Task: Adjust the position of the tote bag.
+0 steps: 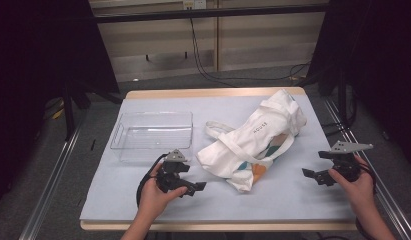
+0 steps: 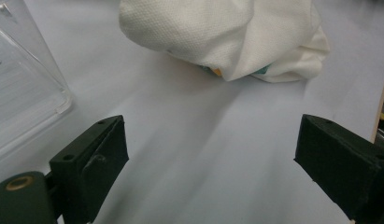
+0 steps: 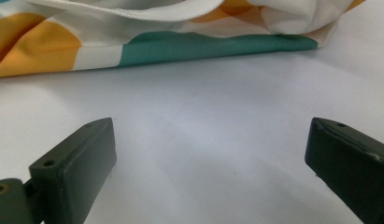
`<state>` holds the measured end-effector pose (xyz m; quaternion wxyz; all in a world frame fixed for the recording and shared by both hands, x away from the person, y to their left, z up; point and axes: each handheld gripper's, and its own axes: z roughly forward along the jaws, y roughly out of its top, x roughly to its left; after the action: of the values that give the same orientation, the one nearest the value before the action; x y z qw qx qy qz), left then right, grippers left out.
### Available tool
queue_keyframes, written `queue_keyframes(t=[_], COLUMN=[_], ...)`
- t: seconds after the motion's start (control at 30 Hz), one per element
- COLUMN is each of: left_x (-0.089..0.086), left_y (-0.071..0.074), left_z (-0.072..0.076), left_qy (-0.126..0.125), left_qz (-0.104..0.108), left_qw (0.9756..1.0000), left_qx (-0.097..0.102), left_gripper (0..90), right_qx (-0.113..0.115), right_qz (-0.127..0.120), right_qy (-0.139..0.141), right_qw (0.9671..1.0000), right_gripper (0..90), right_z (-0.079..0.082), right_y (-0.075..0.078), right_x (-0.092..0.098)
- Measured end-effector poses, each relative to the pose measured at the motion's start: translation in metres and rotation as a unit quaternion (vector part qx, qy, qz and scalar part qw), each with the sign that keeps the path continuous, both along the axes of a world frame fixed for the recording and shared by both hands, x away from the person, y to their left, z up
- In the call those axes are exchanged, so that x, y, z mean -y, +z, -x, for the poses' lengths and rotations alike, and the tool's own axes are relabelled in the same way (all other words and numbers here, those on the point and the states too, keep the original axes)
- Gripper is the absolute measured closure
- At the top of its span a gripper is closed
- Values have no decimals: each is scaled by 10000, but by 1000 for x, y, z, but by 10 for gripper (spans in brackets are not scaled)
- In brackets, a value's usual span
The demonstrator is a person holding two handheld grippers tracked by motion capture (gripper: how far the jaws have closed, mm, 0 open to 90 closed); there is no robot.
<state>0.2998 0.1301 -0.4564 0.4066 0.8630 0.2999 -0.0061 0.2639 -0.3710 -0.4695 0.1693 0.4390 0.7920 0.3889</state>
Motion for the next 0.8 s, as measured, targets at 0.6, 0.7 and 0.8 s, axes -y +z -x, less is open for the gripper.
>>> queue_keyframes(t=[0.6, 0.7, 0.8], left_x=[3, 4, 5], left_y=[-1, -1, -2], left_z=[2, 2, 2], left_qy=[-16, -39, -34], left_qz=[28, 4, -3], left_qw=[10000, 10000, 10000], left_qx=[-58, -81, -88], left_gripper=[94, 94, 94], right_qx=[-23, 39, 169], right_qz=[81, 143, 218], right_qy=[-390, -502, -544], right_qw=[9992, 9986, 9981], right_gripper=[53, 87, 140], right_z=[-33, -40, -45], right_y=[-6, -8, -6], right_x=[-8, -6, -5])
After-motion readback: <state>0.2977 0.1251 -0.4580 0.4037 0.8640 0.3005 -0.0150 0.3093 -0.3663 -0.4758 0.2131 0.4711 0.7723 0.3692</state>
